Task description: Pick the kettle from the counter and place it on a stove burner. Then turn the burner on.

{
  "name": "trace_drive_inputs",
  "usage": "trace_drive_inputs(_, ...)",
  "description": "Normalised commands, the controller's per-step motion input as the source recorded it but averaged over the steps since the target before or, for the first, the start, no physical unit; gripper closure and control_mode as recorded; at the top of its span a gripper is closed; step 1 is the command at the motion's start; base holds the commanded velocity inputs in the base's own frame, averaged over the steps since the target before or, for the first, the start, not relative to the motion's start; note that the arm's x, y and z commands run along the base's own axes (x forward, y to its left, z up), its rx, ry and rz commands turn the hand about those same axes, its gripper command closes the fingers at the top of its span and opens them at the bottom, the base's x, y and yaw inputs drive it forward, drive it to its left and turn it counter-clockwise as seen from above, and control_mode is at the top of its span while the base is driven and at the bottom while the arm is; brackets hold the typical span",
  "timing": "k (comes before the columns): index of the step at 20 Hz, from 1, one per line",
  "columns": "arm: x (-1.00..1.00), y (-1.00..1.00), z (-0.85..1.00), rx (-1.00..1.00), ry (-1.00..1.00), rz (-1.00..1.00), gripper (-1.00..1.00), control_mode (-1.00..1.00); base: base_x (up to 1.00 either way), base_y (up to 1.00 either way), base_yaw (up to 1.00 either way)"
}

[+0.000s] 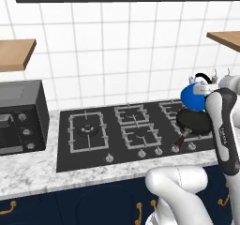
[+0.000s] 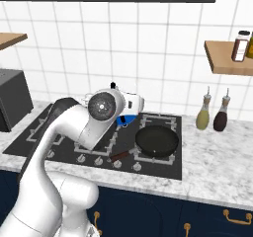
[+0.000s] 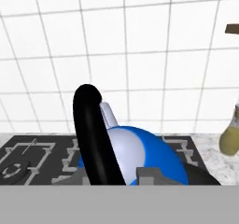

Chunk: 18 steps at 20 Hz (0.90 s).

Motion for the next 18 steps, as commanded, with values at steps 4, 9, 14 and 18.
trace_drive_inputs(4, -0.09, 0.33, -0.02, 0.0, 0.02, 0.0, 1.0, -1.0, 0.0, 0.0, 0.0)
trace_drive_inputs(9, 0.03, 0.02, 0.0, 0.0, -0.01, 0.0, 1.0, -1.0, 0.0, 0.0, 0.0)
trace_drive_inputs(14, 0.01, 0.24, 0.0, -0.02, -0.02, 0.0, 1.0, -1.0, 0.0, 0.0, 0.0)
trace_drive_inputs(18, 0.0, 0.47, 0.0, -0.04, 0.01, 0.0, 1.0, -1.0, 0.0, 0.0, 0.0)
